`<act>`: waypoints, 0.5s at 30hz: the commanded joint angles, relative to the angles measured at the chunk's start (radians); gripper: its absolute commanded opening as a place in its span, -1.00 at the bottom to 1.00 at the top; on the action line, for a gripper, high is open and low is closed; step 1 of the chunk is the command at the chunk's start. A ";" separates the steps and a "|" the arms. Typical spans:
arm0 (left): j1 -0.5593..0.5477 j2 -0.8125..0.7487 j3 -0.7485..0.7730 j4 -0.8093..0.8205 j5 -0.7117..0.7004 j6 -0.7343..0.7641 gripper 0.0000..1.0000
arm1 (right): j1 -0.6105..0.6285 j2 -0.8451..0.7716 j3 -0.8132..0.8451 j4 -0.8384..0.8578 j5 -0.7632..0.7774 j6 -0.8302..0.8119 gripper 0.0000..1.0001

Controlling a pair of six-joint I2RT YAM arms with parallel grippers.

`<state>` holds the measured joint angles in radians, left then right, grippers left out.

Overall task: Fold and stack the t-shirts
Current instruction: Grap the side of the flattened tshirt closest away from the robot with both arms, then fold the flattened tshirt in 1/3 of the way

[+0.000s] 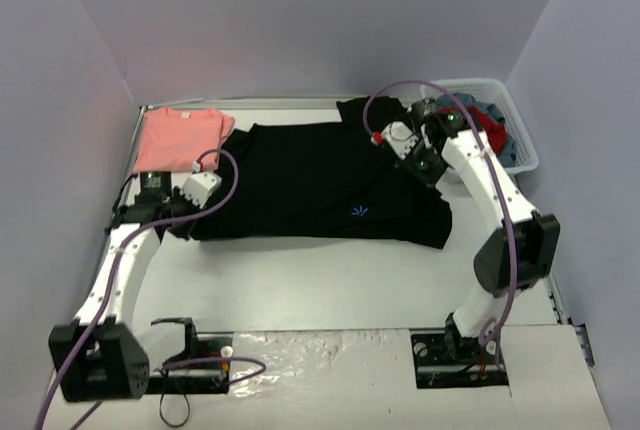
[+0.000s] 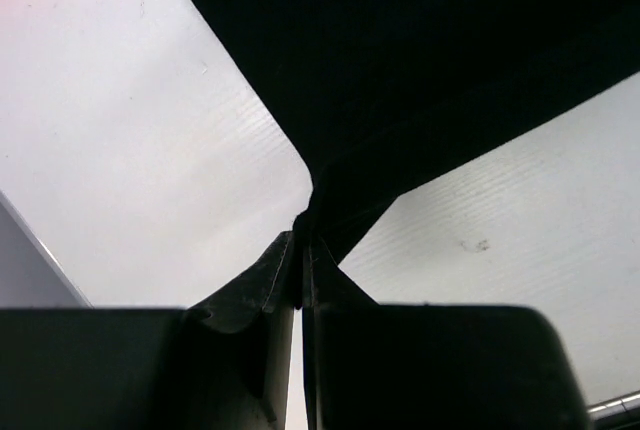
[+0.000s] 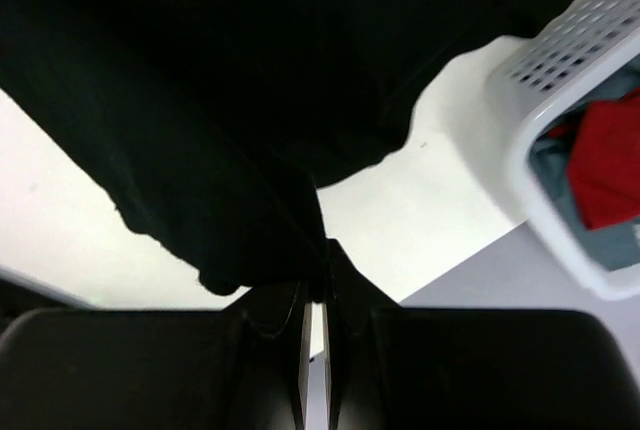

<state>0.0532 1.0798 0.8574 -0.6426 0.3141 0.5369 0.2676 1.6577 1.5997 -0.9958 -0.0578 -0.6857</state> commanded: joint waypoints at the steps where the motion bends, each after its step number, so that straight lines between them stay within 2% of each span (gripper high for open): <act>1: -0.001 0.075 0.089 0.069 -0.029 -0.015 -0.95 | -0.031 0.092 0.115 -0.017 0.013 -0.028 -1.00; 15: -0.006 0.397 0.268 0.092 0.011 0.001 -0.92 | -0.054 0.536 0.529 -0.049 0.033 -0.009 -1.00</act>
<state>0.0532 1.4517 1.0603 -0.5694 0.3130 0.5354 0.2150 2.1445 2.0640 -0.9951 -0.0483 -0.6941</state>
